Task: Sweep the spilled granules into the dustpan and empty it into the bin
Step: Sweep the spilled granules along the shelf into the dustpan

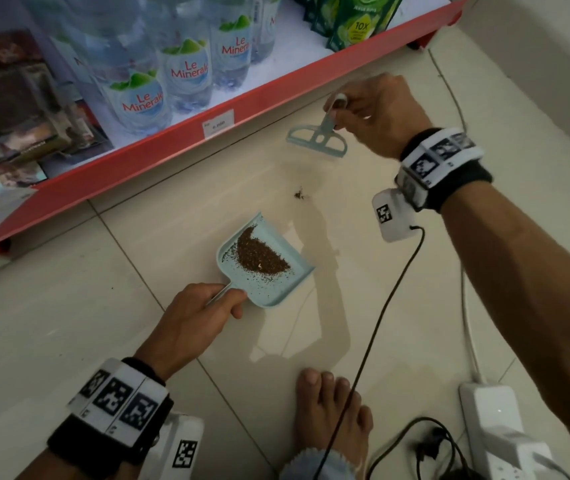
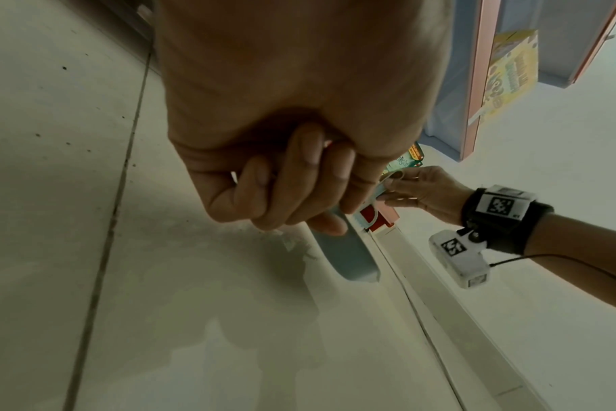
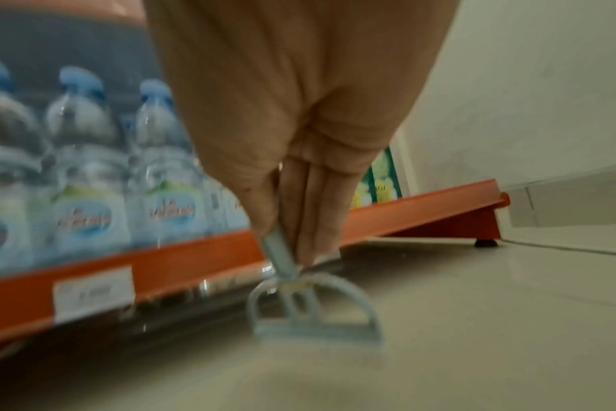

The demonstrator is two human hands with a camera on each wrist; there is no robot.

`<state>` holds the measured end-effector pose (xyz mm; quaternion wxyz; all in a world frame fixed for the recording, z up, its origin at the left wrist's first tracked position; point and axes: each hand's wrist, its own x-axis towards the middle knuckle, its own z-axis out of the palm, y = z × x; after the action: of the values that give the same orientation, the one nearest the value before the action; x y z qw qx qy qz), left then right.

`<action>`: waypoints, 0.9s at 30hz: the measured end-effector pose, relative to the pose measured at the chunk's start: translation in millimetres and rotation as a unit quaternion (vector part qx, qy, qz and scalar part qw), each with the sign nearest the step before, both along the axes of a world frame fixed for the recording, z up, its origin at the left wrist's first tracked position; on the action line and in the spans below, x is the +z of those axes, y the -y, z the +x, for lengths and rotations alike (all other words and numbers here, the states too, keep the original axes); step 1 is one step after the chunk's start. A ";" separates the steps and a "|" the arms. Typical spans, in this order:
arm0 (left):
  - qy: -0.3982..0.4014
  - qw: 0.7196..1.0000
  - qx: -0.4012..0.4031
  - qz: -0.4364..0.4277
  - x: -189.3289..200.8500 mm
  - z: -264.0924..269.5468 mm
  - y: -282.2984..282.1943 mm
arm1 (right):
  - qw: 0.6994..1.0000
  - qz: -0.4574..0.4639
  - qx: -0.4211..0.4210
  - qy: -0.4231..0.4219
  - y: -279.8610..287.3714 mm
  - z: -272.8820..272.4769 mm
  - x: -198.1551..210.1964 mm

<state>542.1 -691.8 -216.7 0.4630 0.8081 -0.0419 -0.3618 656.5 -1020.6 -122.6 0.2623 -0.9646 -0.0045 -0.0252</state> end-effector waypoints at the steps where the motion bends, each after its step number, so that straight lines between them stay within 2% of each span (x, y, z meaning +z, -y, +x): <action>1: -0.001 1.000 0.001 0.001 -0.6 1.2 1.2 | 0.999 -0.048 -0.007 0.015 -4.5 -3.6 -6.3; 3: -0.004 1.000 0.004 0.004 -3.0 3.7 3.7 | 0.996 -0.089 -0.004 0.015 -14.9 -14.6 -21.9; 6: -0.003 1.000 0.014 0.023 -7.1 7.3 5.7 | 0.994 -0.087 0.064 0.000 -25.6 -41.2 -39.2; 10: -0.011 0.998 0.033 0.046 -14.3 13.1 7.7 | 0.982 -0.078 0.170 -0.027 -16.0 -72.0 -36.9; 12: -0.022 0.998 0.035 0.053 -16.6 17.8 11.4 | 0.978 -0.085 0.189 -0.018 -11.0 -80.8 -32.7; 15: -0.040 0.997 0.036 0.063 -14.0 27.5 24.6 | 0.986 -0.072 0.142 0.040 -6.8 -86.6 -26.4; 19: -0.069 0.995 0.029 0.061 -6.7 40.6 45.7 | 0.992 -0.057 0.024 0.106 -6.2 -83.7 -22.7; 22: -0.102 0.993 0.035 0.056 -2.4 49.6 58.1 | 0.992 -0.091 -0.026 0.080 -11.0 -80.0 -25.3; 25: -0.127 0.990 0.031 0.053 0.8 55.4 67.2 | 0.994 -0.109 -0.012 0.025 -23.5 -80.5 -32.4; 27: -0.137 0.989 0.028 0.051 2.0 57.1 71.4 | 0.996 -0.088 0.002 0.002 -32.4 -82.5 -35.7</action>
<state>599.2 -763.2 -214.7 0.4320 0.7746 0.0630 -0.4577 574.0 -988.2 -158.4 0.1767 -0.9839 -0.0093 -0.0257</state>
